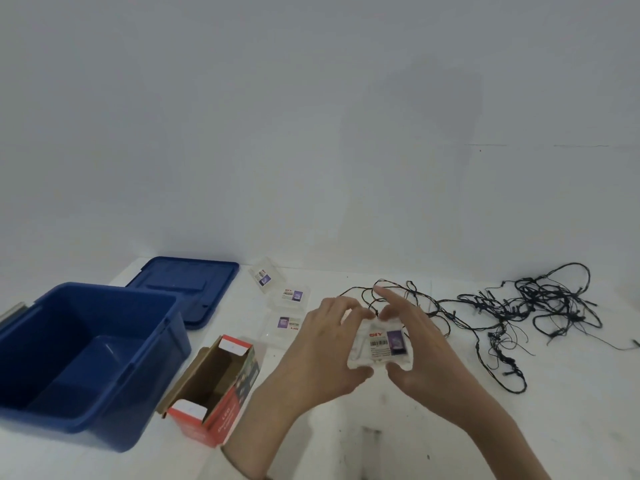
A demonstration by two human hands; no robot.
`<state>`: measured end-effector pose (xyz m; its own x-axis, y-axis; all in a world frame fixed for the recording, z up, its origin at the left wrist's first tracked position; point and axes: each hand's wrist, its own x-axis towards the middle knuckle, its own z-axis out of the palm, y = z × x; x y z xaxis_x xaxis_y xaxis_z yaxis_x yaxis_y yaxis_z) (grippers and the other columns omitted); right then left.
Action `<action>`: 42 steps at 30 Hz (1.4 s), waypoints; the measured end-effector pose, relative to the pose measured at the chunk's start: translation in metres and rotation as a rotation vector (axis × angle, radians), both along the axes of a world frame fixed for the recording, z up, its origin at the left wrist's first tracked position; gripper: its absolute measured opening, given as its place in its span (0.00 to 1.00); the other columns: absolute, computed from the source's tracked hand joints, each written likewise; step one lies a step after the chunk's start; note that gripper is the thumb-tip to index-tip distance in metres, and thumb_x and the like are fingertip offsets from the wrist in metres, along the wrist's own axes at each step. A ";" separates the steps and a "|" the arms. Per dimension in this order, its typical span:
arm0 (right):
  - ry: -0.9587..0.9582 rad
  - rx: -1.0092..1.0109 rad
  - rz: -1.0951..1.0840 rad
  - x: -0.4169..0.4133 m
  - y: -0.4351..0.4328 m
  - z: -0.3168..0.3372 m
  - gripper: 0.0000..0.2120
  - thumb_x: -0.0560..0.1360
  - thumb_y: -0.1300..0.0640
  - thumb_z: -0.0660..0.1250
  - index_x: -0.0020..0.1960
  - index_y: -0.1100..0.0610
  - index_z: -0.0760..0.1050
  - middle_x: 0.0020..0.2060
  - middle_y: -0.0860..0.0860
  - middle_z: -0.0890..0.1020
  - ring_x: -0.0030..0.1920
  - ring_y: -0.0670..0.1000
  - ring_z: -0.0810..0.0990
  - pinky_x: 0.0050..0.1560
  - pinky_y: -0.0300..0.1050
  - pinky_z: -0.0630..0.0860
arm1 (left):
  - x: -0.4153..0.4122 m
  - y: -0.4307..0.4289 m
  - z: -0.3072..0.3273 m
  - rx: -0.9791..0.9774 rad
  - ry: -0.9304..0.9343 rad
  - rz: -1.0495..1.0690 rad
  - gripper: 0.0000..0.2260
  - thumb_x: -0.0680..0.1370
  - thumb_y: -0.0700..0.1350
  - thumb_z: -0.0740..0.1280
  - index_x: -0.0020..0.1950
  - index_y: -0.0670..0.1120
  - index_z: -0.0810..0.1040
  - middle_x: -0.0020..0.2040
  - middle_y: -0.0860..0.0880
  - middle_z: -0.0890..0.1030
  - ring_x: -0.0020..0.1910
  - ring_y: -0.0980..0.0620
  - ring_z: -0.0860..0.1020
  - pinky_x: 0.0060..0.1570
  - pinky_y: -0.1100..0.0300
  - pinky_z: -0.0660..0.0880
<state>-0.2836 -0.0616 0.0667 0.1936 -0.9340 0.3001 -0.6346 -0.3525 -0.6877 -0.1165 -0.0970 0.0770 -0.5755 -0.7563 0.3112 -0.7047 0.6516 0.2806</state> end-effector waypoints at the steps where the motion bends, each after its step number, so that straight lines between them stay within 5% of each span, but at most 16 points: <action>1: 0.012 0.020 0.014 0.002 -0.001 -0.003 0.43 0.66 0.70 0.66 0.68 0.35 0.53 0.54 0.42 0.70 0.57 0.35 0.67 0.50 0.22 0.67 | 0.000 0.001 -0.004 0.003 -0.021 0.006 0.28 0.70 0.53 0.70 0.67 0.49 0.67 0.63 0.51 0.68 0.62 0.52 0.66 0.58 0.64 0.63; 8: 0.212 0.225 0.111 0.010 -0.001 -0.030 0.45 0.70 0.61 0.66 0.73 0.36 0.41 0.68 0.39 0.57 0.69 0.39 0.52 0.64 0.32 0.56 | 0.016 0.007 -0.047 0.274 -0.051 0.295 0.33 0.72 0.56 0.67 0.73 0.53 0.58 0.65 0.52 0.67 0.64 0.53 0.67 0.61 0.59 0.68; 13: 0.304 0.392 0.155 0.013 0.003 -0.046 0.36 0.72 0.57 0.65 0.74 0.41 0.52 0.70 0.45 0.59 0.71 0.45 0.53 0.69 0.43 0.59 | 0.034 0.012 -0.080 0.385 -0.041 0.499 0.30 0.76 0.53 0.66 0.74 0.51 0.55 0.67 0.47 0.68 0.65 0.49 0.68 0.59 0.57 0.70; 18: 0.393 0.473 0.250 0.013 0.008 -0.055 0.33 0.72 0.64 0.62 0.72 0.43 0.58 0.70 0.45 0.61 0.70 0.46 0.55 0.67 0.41 0.60 | 0.039 0.019 -0.096 0.294 -0.114 0.612 0.26 0.77 0.48 0.63 0.72 0.48 0.57 0.63 0.46 0.70 0.61 0.49 0.68 0.59 0.60 0.67; 26: 0.579 0.494 0.350 0.018 0.019 -0.058 0.37 0.67 0.72 0.56 0.70 0.43 0.65 0.73 0.49 0.60 0.72 0.51 0.54 0.68 0.48 0.61 | 0.033 0.022 -0.096 0.257 -0.120 0.595 0.30 0.77 0.55 0.63 0.74 0.50 0.54 0.71 0.45 0.62 0.70 0.45 0.59 0.68 0.55 0.59; 32: 0.694 0.367 0.314 0.018 0.024 -0.073 0.30 0.69 0.71 0.59 0.64 0.46 0.71 0.73 0.49 0.62 0.70 0.52 0.58 0.62 0.46 0.65 | 0.024 0.043 -0.097 0.209 -0.016 0.412 0.20 0.79 0.53 0.60 0.69 0.50 0.67 0.69 0.48 0.66 0.69 0.50 0.58 0.67 0.61 0.59; 34: 0.693 0.354 0.325 0.017 0.025 -0.076 0.25 0.69 0.68 0.63 0.62 0.46 0.72 0.71 0.48 0.64 0.69 0.51 0.60 0.61 0.45 0.66 | 0.022 0.048 -0.096 0.299 0.039 0.399 0.15 0.79 0.51 0.61 0.64 0.49 0.72 0.63 0.49 0.72 0.65 0.51 0.64 0.63 0.60 0.63; 37: 0.558 0.425 0.359 0.013 0.026 -0.072 0.20 0.67 0.61 0.70 0.57 0.46 0.74 0.62 0.44 0.72 0.59 0.47 0.66 0.56 0.42 0.68 | 0.025 0.054 -0.082 0.737 0.202 0.359 0.13 0.79 0.53 0.60 0.56 0.48 0.77 0.49 0.49 0.80 0.49 0.51 0.78 0.52 0.56 0.74; 42: 0.094 0.610 0.358 0.002 0.031 -0.029 0.16 0.64 0.56 0.76 0.47 0.44 0.76 0.45 0.44 0.81 0.47 0.44 0.78 0.48 0.41 0.77 | 0.033 0.063 -0.046 1.113 0.252 0.157 0.24 0.79 0.60 0.53 0.57 0.44 0.79 0.44 0.49 0.81 0.42 0.53 0.79 0.47 0.59 0.76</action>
<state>-0.2814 -0.0303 0.0372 0.5190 -0.8044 -0.2892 -0.6184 -0.1197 -0.7767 -0.0836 -0.0338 0.0311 -0.4672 -0.7422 -0.4806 -0.5981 -0.1350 0.7900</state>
